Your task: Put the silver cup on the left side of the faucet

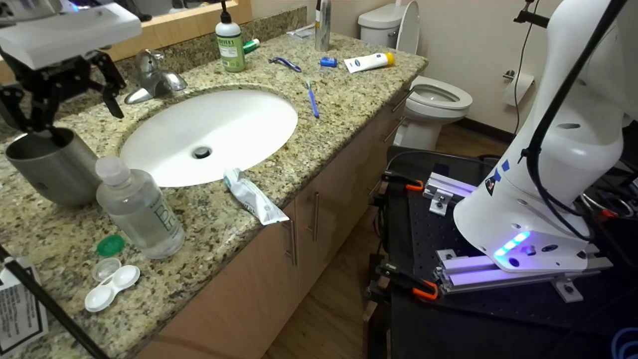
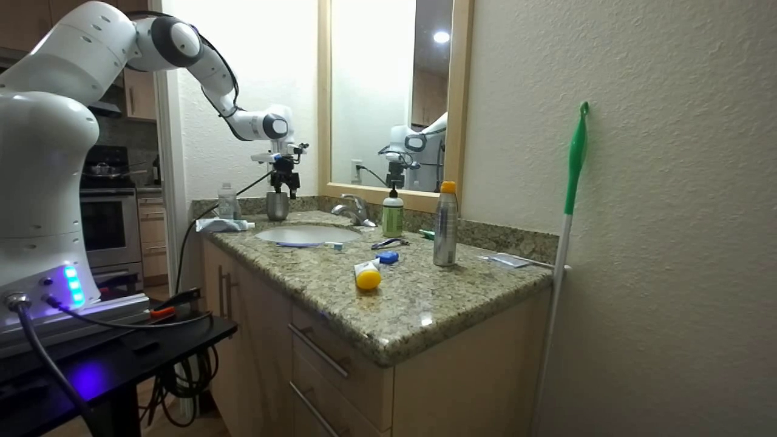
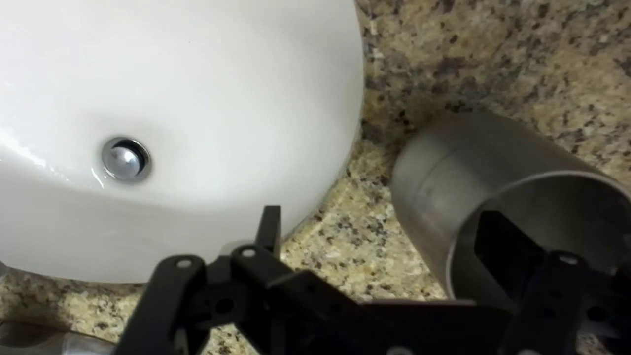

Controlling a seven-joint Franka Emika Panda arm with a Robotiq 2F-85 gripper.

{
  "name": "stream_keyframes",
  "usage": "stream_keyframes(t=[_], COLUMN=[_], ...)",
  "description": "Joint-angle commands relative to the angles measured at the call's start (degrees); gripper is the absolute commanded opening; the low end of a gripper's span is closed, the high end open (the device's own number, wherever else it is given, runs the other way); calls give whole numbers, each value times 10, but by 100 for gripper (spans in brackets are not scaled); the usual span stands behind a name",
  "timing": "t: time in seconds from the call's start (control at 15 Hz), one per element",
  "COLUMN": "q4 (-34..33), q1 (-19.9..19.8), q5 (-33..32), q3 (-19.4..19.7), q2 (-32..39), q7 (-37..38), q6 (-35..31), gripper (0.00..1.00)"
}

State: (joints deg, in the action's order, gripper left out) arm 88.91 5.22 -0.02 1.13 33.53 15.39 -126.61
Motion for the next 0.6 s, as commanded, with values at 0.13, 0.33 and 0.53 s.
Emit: stream_keyframes(t=[0.13, 0.33, 0.53], q4=[-11, -19, -19], q1=[0, 2, 3], q5=[-2, -2, 0], q3=[0, -3, -3], q2=[8, 13, 14], q7=[-5, -11, -11], q6=[2, 4, 6], gripper=[75, 58, 38])
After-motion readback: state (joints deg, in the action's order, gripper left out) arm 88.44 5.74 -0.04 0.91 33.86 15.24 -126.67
